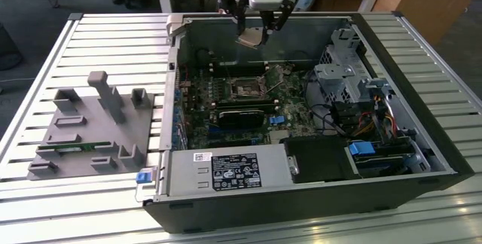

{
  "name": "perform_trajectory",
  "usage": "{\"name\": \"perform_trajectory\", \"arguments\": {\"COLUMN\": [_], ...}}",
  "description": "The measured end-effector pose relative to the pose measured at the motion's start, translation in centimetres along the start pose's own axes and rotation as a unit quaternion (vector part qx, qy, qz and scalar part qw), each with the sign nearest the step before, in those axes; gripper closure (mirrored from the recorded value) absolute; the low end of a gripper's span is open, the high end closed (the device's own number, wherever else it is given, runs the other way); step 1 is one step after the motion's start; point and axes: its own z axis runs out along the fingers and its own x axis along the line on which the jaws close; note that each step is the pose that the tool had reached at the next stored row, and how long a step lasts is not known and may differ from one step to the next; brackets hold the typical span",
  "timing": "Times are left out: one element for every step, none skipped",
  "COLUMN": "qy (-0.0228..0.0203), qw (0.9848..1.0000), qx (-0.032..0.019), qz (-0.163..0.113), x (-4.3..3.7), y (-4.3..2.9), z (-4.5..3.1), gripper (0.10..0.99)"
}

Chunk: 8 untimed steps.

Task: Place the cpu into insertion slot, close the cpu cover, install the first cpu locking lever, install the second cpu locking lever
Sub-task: 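Place the cpu into insertion slot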

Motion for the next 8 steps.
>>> {"name": "perform_trajectory", "arguments": {"qy": [-0.0001, -0.0002, -0.0004, -0.0005, -0.0006, -0.0007, -0.0008, -0.001], "qw": [1.0, 1.0, 1.0, 1.0, 1.0, 1.0, 1.0, 0.9999], "qx": [0.0, -0.0001, -0.0001, -0.0001, -0.0001, -0.0001, -0.0002, -0.0002], "qz": [0.001, 0.003, 0.004, 0.005, 0.006, 0.008, 0.009, 0.011], "x": [0.0, 0.0, 0.0, 0.0, 0.0, 0.01, 0.01, 0.01], "y": [0.0, 0.0, 0.0, 0.0, 0.0, -0.01, -0.01, -0.01], "z": [0.0, 0.0, 0.0, 0.0, 0.0, 0.0, 0.0, 0.0], "gripper": [0.545, 0.545, 0.545, 0.545, 0.545, 0.545, 0.545, 0.545]}}
